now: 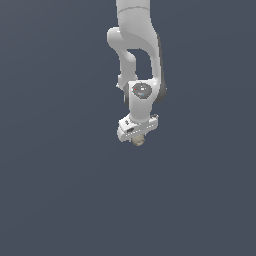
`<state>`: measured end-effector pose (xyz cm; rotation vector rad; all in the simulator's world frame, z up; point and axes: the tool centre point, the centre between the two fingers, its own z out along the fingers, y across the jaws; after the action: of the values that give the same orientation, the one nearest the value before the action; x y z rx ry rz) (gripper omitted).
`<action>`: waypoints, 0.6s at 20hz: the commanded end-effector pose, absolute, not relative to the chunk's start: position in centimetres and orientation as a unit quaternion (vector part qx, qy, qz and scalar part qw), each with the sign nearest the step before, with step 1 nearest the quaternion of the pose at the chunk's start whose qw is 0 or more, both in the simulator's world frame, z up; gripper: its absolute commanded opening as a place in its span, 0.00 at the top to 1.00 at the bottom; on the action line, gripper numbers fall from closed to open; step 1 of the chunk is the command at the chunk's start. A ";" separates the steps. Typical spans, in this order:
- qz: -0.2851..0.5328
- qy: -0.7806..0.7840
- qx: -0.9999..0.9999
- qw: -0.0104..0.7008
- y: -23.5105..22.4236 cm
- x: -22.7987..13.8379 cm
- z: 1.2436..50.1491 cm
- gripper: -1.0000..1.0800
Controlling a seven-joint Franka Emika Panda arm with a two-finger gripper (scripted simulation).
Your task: Pick up the object and move it to a goal position.
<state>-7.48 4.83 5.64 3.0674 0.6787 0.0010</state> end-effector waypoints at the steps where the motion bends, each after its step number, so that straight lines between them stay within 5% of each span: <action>1: 0.001 0.216 0.976 0.000 4.9 -6.5 6.5 1.00; 12: 0.000 0.216 0.976 0.000 5.4 -0.2 11.4 1.00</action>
<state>-1.01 5.34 10.77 3.0678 0.6791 0.0025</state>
